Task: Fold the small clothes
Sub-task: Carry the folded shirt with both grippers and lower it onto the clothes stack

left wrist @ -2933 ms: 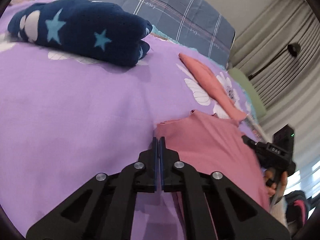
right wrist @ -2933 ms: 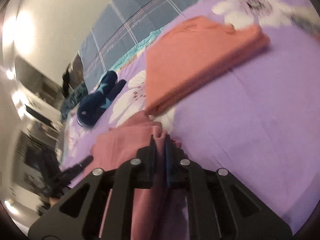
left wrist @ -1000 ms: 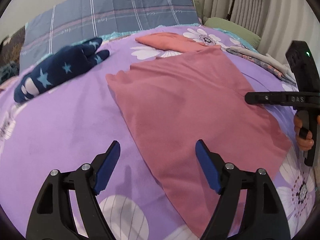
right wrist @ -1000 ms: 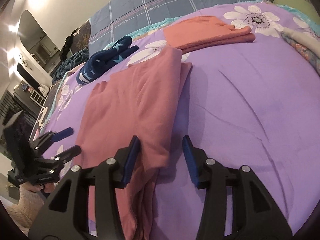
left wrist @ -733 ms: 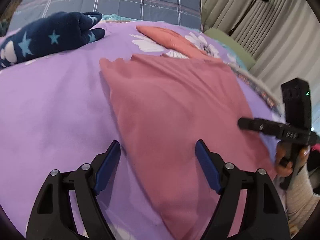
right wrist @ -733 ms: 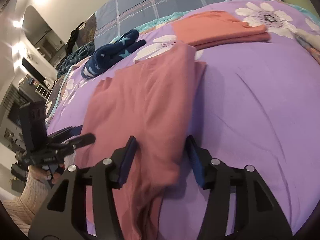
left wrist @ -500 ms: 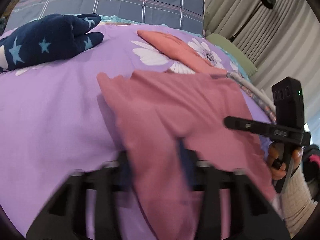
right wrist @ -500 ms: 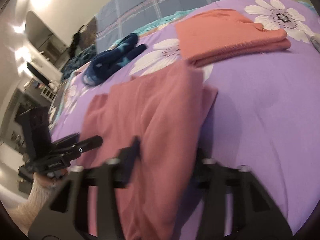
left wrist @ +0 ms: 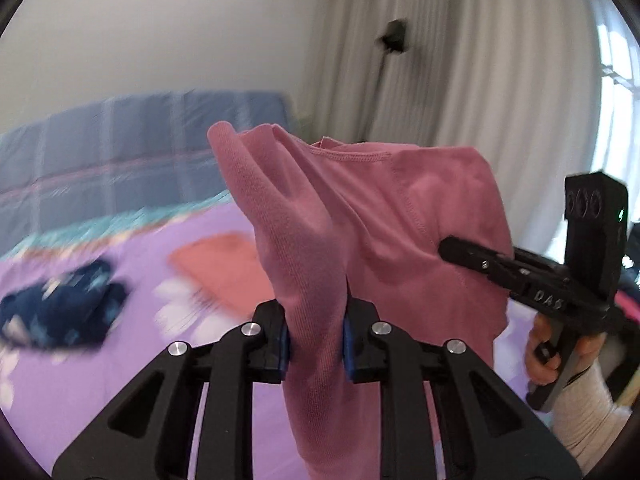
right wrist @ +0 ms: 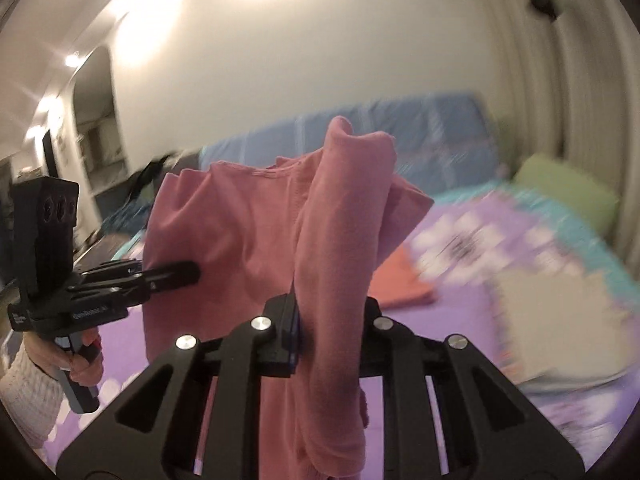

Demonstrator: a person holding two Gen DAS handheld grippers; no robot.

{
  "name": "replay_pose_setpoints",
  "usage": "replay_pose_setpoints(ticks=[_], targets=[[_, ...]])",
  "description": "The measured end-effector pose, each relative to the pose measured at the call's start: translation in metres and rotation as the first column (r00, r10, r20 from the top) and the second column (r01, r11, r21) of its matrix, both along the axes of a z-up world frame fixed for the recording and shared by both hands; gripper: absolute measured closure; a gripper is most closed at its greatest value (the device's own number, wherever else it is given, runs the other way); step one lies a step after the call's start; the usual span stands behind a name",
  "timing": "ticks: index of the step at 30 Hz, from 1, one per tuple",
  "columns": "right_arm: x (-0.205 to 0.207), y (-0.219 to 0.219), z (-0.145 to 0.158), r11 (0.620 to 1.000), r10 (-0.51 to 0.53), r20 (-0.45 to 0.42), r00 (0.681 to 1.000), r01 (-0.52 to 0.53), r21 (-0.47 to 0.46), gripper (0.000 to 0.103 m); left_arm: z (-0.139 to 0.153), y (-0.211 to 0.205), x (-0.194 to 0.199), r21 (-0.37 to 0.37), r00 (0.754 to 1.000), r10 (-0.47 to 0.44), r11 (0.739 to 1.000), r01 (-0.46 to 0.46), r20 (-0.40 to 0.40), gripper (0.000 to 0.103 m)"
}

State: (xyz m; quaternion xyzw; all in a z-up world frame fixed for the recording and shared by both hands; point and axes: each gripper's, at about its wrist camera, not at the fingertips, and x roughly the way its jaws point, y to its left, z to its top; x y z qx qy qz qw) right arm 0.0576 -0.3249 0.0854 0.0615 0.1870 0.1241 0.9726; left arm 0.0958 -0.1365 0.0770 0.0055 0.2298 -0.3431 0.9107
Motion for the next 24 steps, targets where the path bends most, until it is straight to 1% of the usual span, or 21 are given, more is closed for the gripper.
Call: replay_pose_setpoints(ticks=[3, 4, 5, 7, 9, 12, 14, 15, 17, 19, 20, 21, 22, 23, 24], targets=[[-0.026, -0.049, 0.039, 0.989, -0.131, 0.082, 0.988, 0.136, -0.058, 0.086, 0.035, -0.068, -0.002, -0.003, 0.995, -0.089, 0.996, 0.090, 0.044, 0.083], [-0.031, -0.064, 0.045, 0.982, -0.165, 0.098, 0.981, 0.172, -0.072, 0.086, 0.041, -0.084, 0.000, -0.004, 0.993, -0.108, 0.994, 0.108, 0.047, 0.083], [-0.035, -0.081, 0.054, 0.972, -0.207, 0.112, 0.972, 0.217, -0.087, 0.086, 0.050, -0.111, 0.003, -0.010, 0.989, -0.142, 0.990, 0.143, 0.039, 0.083], [-0.036, -0.113, 0.065, 0.948, -0.284, 0.127, 0.950, 0.298, -0.111, 0.086, 0.058, -0.152, 0.009, -0.020, 0.983, -0.184, 0.983, 0.184, 0.022, 0.083], [-0.033, -0.138, 0.069, 0.929, -0.334, 0.135, 0.933, 0.350, -0.123, 0.086, 0.061, -0.196, 0.017, -0.014, 0.976, -0.216, 0.976, 0.216, 0.016, 0.083], [-0.018, -0.183, 0.067, 0.904, -0.403, 0.111, 0.909, 0.414, -0.104, 0.086, 0.055, -0.240, 0.032, 0.024, 0.974, -0.228, 0.973, 0.228, 0.012, 0.083], [-0.005, -0.210, 0.057, 0.893, -0.437, 0.085, 0.896, 0.443, -0.080, 0.086, 0.043, -0.271, 0.053, 0.051, 0.972, -0.233, 0.971, 0.234, -0.028, 0.083], [0.003, -0.221, 0.052, 0.888, -0.450, 0.073, 0.890, 0.455, -0.072, 0.086, 0.036, -0.279, 0.062, 0.057, 0.971, -0.235, 0.970, 0.237, -0.044, 0.083], [0.023, -0.245, 0.037, 0.879, -0.472, 0.036, 0.881, 0.474, -0.054, 0.086, 0.015, -0.299, 0.086, 0.086, 0.970, -0.231, 0.968, 0.238, -0.078, 0.082], [0.048, -0.270, 0.015, 0.872, -0.490, -0.021, 0.872, 0.489, -0.028, 0.084, -0.008, -0.313, 0.113, 0.122, 0.975, -0.205, 0.969, 0.214, -0.081, 0.079], [0.060, -0.280, 0.003, 0.867, -0.498, -0.046, 0.866, 0.497, -0.025, 0.080, -0.023, -0.322, 0.128, 0.152, 0.983, -0.167, 0.972, 0.177, -0.080, 0.076], [0.075, -0.289, -0.012, 0.860, -0.510, -0.076, 0.857, 0.510, -0.026, 0.075, -0.042, -0.330, 0.144, 0.192, 0.991, -0.107, 0.974, 0.121, -0.082, 0.064], [0.092, -0.300, -0.032, 0.840, -0.542, -0.114, 0.832, 0.542, -0.039, 0.049, -0.059, -0.335, 0.154, 0.241, 0.996, -0.038, 0.969, 0.055, -0.075, 0.043], [0.104, -0.308, -0.052, 0.807, -0.589, -0.156, 0.793, 0.586, -0.070, 0.034, -0.074, -0.339, 0.164, 0.288, 0.997, 0.017, 0.958, 0.004, -0.069, 0.040], [0.115, -0.314, -0.074, 0.780, -0.624, -0.201, 0.755, 0.617, -0.104, 0.034, -0.093, -0.342, 0.171, 0.328, 0.997, 0.033, 0.945, -0.007, -0.075, 0.039]])
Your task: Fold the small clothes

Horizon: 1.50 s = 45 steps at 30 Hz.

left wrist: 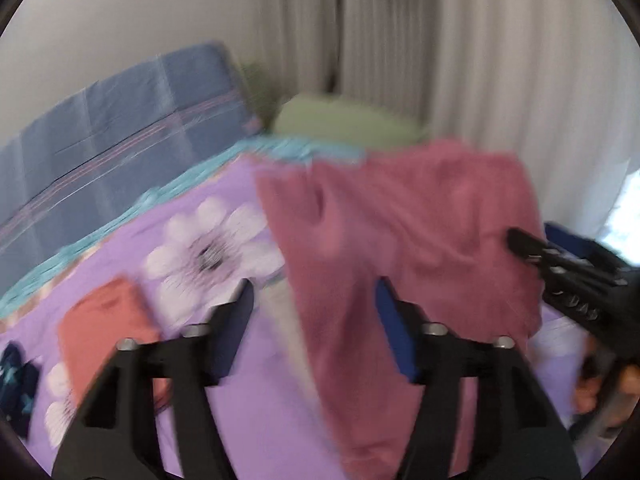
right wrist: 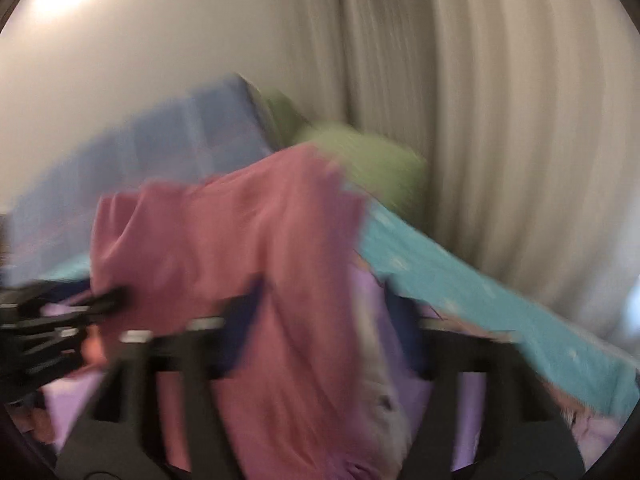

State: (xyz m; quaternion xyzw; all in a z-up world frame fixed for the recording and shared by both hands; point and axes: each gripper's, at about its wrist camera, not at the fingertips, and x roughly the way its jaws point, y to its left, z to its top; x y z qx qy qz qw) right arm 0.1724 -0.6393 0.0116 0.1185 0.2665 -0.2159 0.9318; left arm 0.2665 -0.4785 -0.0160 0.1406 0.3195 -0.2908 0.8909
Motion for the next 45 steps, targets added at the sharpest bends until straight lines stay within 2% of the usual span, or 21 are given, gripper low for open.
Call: replay_pose_setpoints(ticks=[2, 3, 4, 5, 7, 8, 10, 13, 16, 18, 20, 23, 25, 28, 31, 33, 36, 41, 45], targets=[[0.020, -0.012, -0.057, 0.999, -0.021, -0.177, 0.984, 0.026, 0.026, 0.037, -0.044, 0.000, 0.007, 0.066, 0.996, -0.049, 0.996, 0.054, -0.071, 0.037], [0.026, -0.016, -0.084, 0.999, -0.017, -0.249, 0.968, 0.028, 0.039, 0.038, -0.056, 0.000, 0.006, 0.084, 0.994, -0.064, 0.994, 0.071, -0.091, 0.033], [0.022, -0.018, -0.105, 0.997, -0.010, -0.216, 0.976, 0.026, 0.072, 0.038, -0.075, 0.002, 0.002, 0.088, 0.991, -0.089, 0.991, 0.097, -0.096, 0.030], [0.015, -0.028, -0.109, 0.990, -0.008, -0.171, 0.985, 0.032, 0.136, 0.038, -0.088, 0.005, -0.002, 0.090, 0.994, -0.095, 0.991, 0.100, -0.058, 0.030], [0.014, -0.046, -0.114, 0.968, 0.009, -0.132, 0.991, 0.025, 0.251, 0.037, -0.096, 0.004, -0.015, 0.104, 0.996, -0.092, 0.991, 0.089, 0.024, 0.030], [0.015, -0.051, -0.117, 0.960, 0.007, -0.135, 0.991, 0.031, 0.278, 0.034, -0.095, 0.002, -0.019, 0.113, 0.996, -0.087, 0.990, 0.082, 0.037, 0.031], [0.017, -0.041, -0.113, 0.973, -0.012, -0.166, 0.986, 0.049, 0.224, 0.034, -0.096, -0.002, -0.021, 0.129, 0.995, -0.086, 0.988, 0.080, 0.045, 0.033], [0.022, -0.013, -0.109, 0.995, -0.060, -0.226, 0.972, 0.075, 0.058, 0.034, -0.096, -0.004, -0.020, 0.123, 0.996, -0.083, 0.989, 0.078, 0.033, 0.033], [0.023, -0.003, -0.115, 0.996, -0.089, -0.263, 0.961, 0.086, -0.023, 0.033, -0.100, -0.004, -0.013, 0.109, 0.998, -0.063, 0.992, 0.062, 0.005, 0.031], [0.025, 0.001, -0.115, 0.993, -0.110, -0.277, 0.955, 0.095, -0.066, 0.032, -0.096, -0.005, -0.020, 0.119, 0.998, -0.038, 0.992, 0.032, 0.044, 0.026], [0.023, 0.010, -0.107, 0.985, -0.136, -0.261, 0.956, 0.101, -0.142, 0.032, -0.083, 0.000, -0.032, 0.125, 0.993, -0.012, 0.992, -0.003, 0.114, 0.023], [-0.007, 0.034, -0.070, 0.962, -0.188, -0.202, 0.961, 0.139, -0.234, 0.033, -0.052, 0.020, -0.058, 0.069, 0.994, -0.059, 0.996, 0.053, 0.091, 0.013], [-0.048, 0.059, -0.044, 0.965, -0.153, -0.132, 0.979, 0.119, -0.232, 0.031, -0.024, 0.042, -0.084, 0.014, 0.987, -0.093, 0.996, 0.092, 0.131, 0.001], [-0.110, 0.099, -0.018, 0.973, -0.120, -0.073, 0.990, 0.102, -0.207, 0.026, 0.010, 0.080, -0.129, -0.039, 0.976, -0.115, 0.991, 0.125, 0.186, 0.001], [-0.164, 0.135, -0.004, 0.988, -0.092, -0.052, 0.994, 0.084, -0.129, 0.023, 0.028, 0.115, -0.170, -0.093, 0.971, -0.140, 0.983, 0.160, 0.192, 0.001], [-0.194, 0.158, 0.004, 0.991, -0.067, -0.015, 0.998, 0.065, -0.117, 0.020, 0.033, 0.138, -0.199, -0.131, 0.969, -0.149, 0.976, 0.176, 0.196, 0.001], [-0.237, 0.196, 0.016, 0.984, -0.079, 0.029, 0.996, 0.082, -0.156, 0.016, 0.034, 0.160, -0.228, -0.161, 0.968, -0.159, 0.968, 0.191, 0.194, 0.001], [-0.274, 0.223, 0.028, 0.986, -0.074, 0.081, 0.994, 0.086, -0.142, 0.014, 0.026, 0.178, -0.253, -0.115, 0.971, -0.116, 0.983, 0.142, 0.208, 0.001], [-0.283, 0.230, 0.032, 0.986, -0.077, 0.078, 0.994, 0.088, -0.144, 0.014, 0.025, 0.187, -0.264, -0.130, 0.974, -0.123, 0.980, 0.150, 0.192, 0.001]])
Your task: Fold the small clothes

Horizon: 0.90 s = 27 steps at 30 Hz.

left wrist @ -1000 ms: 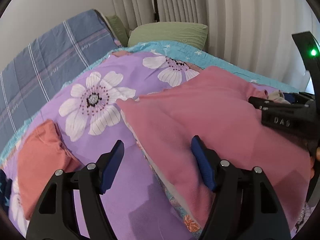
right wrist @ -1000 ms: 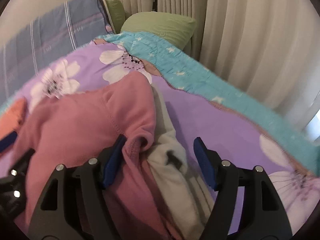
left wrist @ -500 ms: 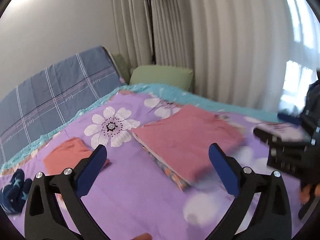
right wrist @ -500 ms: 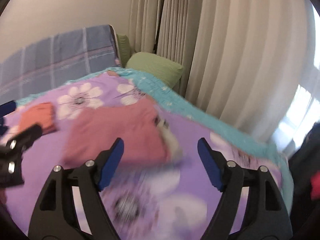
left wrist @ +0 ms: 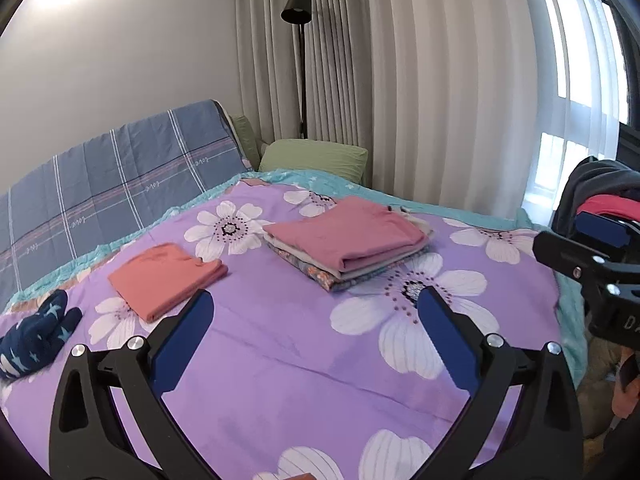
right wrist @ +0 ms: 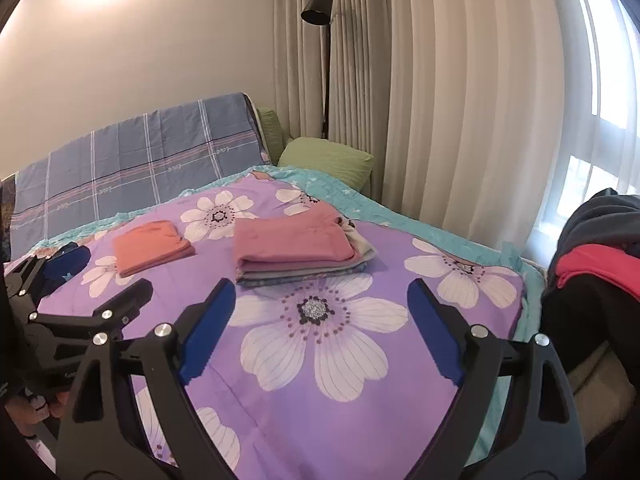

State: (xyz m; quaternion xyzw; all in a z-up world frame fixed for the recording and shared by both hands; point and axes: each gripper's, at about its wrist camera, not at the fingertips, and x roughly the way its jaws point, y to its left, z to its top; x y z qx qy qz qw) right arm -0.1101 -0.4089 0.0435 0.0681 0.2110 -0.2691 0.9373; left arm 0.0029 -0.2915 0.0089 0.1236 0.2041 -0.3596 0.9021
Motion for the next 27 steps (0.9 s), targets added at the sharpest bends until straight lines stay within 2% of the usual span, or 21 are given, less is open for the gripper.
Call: replay_pose_setpoints(ticks=[6, 27], targets=[[-0.007, 0.000, -0.001, 1.000, -0.006, -0.013, 1.000, 0.006, 0.017, 0.014, -0.004, 0.006, -0.007, -0.008, 0.999, 0.006, 1.000, -0.007, -0.046, 0.001], [-0.005, -0.005, -0.017, 1.000, -0.023, -0.064, 0.998, 0.024, 0.016, 0.013, 0.003, 0.011, -0.030, 0.012, 1.000, -0.022, 1.000, 0.022, -0.005, 0.001]])
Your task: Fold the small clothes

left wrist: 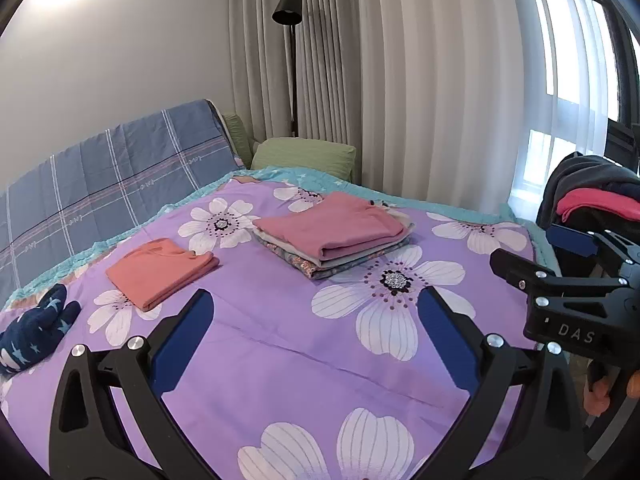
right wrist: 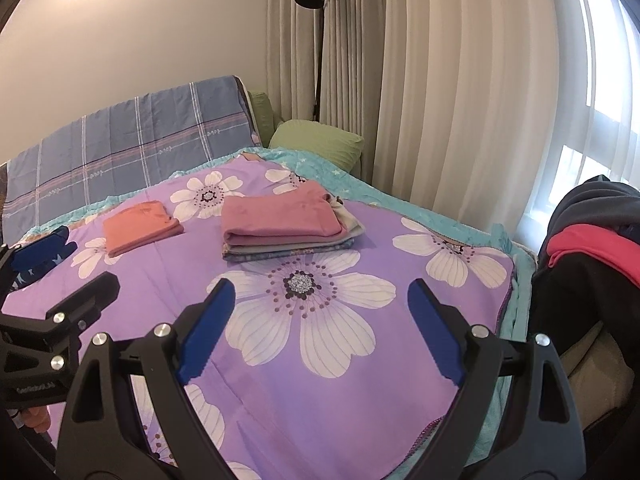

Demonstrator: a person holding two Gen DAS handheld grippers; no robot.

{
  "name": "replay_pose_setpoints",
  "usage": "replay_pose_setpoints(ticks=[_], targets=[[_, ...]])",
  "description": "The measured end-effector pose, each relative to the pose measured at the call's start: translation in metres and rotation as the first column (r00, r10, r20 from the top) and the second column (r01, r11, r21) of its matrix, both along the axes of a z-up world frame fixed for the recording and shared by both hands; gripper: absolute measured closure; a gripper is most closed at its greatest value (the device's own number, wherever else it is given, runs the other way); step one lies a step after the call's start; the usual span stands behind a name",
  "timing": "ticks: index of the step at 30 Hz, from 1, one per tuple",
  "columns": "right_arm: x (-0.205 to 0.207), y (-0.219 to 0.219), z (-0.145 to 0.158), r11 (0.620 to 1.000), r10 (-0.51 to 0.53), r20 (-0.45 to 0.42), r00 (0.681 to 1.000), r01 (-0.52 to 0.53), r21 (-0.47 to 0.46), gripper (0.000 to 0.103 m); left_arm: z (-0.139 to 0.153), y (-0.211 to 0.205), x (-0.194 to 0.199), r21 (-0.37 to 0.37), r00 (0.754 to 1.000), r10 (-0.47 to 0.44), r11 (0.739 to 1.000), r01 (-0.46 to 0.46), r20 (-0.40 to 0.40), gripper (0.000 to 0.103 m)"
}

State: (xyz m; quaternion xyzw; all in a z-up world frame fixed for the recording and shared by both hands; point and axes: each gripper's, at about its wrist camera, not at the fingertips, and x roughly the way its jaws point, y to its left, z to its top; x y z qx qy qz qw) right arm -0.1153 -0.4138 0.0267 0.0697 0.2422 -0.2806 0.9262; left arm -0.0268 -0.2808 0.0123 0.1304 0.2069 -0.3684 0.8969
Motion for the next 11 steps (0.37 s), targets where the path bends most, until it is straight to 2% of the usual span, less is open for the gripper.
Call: replay_pose_setpoints(ticks=[11], targets=[[0.0067, -0.0016, -0.0047, 1.000, -0.001, -0.017, 1.000, 0.001, 0.000, 0.013, -0.0004, 0.0009, 0.0000, 0.020, 1.000, 0.011, 1.000, -0.011, 0.015, 0.001]])
